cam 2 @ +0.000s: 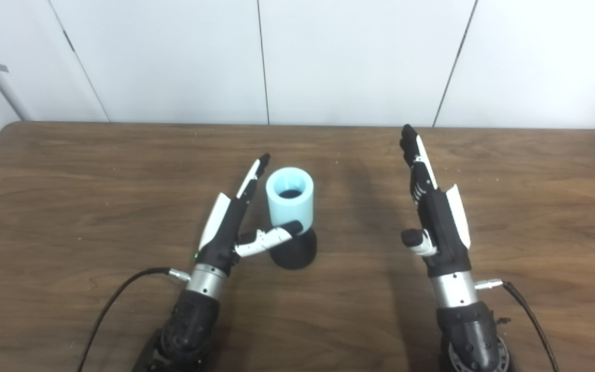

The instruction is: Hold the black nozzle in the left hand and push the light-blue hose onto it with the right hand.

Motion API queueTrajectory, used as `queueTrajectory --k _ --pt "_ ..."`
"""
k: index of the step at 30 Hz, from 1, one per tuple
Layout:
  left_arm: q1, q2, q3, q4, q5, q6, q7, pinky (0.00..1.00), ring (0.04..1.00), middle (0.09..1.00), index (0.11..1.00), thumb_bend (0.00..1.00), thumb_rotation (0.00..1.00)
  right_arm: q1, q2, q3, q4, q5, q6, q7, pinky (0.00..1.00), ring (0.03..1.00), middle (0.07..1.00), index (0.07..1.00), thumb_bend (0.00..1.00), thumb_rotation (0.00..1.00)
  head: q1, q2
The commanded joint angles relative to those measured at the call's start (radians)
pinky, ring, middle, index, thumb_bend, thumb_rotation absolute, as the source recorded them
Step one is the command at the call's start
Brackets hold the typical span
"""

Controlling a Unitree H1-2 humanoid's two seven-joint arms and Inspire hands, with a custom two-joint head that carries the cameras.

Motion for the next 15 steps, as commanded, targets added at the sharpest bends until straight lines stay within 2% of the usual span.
queueTrajectory --k 1,6,15 --pt "0.004 0.009 0.008 0.016 -0.003 -0.054 0.024 1.00 1.000 1.000 1.000 1.00 0.67 -0.014 0.003 -0.007 -0.017 0.013 -0.029 -0.004 1.00 1.000 1.000 1.000 1.00 0.99 0.002 0.000" --pt "0.007 0.003 0.013 0.007 -0.054 -0.108 0.016 1.00 1.000 1.000 1.000 1.00 0.72 -0.009 0.002 -0.005 -0.010 0.013 -0.027 -0.001 1.00 1.000 1.000 1.000 1.00 0.99 0.006 0.000" --pt "0.010 0.036 0.007 -0.032 -0.154 -0.173 -0.069 1.00 1.000 1.000 1.000 1.00 0.81 -0.006 0.002 -0.002 -0.003 0.002 -0.027 -0.001 1.00 1.000 1.000 1.000 1.00 1.00 0.009 -0.005"
